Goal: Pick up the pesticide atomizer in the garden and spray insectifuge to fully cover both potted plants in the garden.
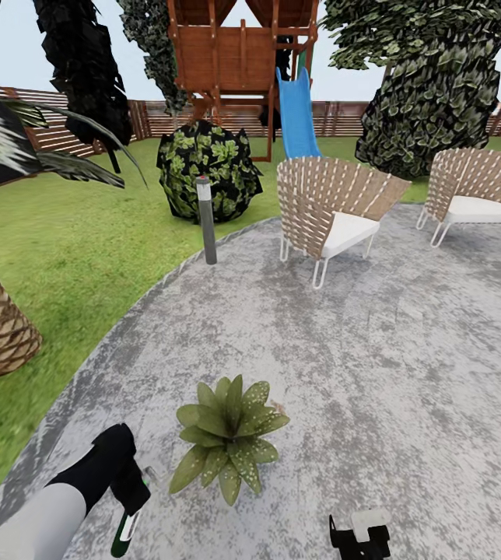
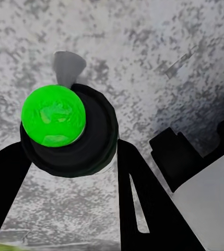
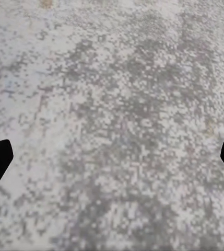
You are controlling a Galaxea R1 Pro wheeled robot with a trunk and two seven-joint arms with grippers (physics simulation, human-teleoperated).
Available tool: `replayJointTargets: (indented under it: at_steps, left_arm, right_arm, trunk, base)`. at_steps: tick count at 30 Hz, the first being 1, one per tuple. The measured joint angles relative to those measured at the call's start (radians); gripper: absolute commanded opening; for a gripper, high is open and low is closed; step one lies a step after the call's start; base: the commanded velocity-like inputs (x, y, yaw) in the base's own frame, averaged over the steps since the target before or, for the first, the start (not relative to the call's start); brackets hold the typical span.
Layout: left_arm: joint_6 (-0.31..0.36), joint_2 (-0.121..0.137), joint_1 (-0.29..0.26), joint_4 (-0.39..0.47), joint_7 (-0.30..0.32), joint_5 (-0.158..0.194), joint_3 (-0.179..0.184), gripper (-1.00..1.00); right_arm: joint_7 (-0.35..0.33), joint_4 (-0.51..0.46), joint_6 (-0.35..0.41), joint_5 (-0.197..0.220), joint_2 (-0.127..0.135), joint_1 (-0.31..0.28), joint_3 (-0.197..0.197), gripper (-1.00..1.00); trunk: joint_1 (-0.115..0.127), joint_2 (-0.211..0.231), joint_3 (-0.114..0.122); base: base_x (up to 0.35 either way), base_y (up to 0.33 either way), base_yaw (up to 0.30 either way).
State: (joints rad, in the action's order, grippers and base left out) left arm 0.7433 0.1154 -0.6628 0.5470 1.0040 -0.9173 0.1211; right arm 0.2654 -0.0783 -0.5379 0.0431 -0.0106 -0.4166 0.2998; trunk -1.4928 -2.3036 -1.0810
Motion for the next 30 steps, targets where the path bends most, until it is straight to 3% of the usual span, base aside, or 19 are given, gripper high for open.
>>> replayJointTargets:
  at_steps: [2, 10, 15, 19, 30]
  left_arm:
    - [-0.003, -0.001, 0.035, 0.012, -0.003, 0.000, 0.002, -1.00]
    - [0.002, -0.015, 0.018, 0.023, -0.001, 0.001, -0.002, -1.00]
    - [-0.005, 0.004, 0.032, 0.020, -0.004, -0.001, 0.000, -1.00]
    - [-0.007, 0.038, 0.035, 0.019, -0.005, 0.000, -0.005, -1.00]
    - [0.004, 0.020, -0.011, 0.038, 0.002, 0.011, -0.006, -1.00]
  right_arm:
    - [0.000, 0.001, 0.000, -0.001, 0.001, 0.000, 0.000, 1.00]
    - [0.000, 0.001, 0.000, -0.001, 0.002, 0.000, 0.000, 1.00]
    - [0.000, 0.001, 0.000, -0.001, 0.002, 0.000, 0.000, 1.00]
    - [0.000, 0.001, 0.000, -0.001, 0.002, 0.000, 0.000, 1.00]
    - [0.001, -0.001, 0.000, 0.001, 0.000, 0.000, 0.000, 1.00]
  trunk:
    - [0.000, 0.000, 0.000]
    - [0.000, 0.000, 0.000]
    - [0.000, 0.000, 0.000]
    - [0.000, 0.000, 0.000]
    - [0.000, 0.000, 0.000]
  base:
    - [0.000, 0.000, 0.000]
    - [0.000, 0.000, 0.000]
    - [0.000, 0.000, 0.000]
    - [0.000, 0.000, 0.000]
    - [0.000, 0.000, 0.000]
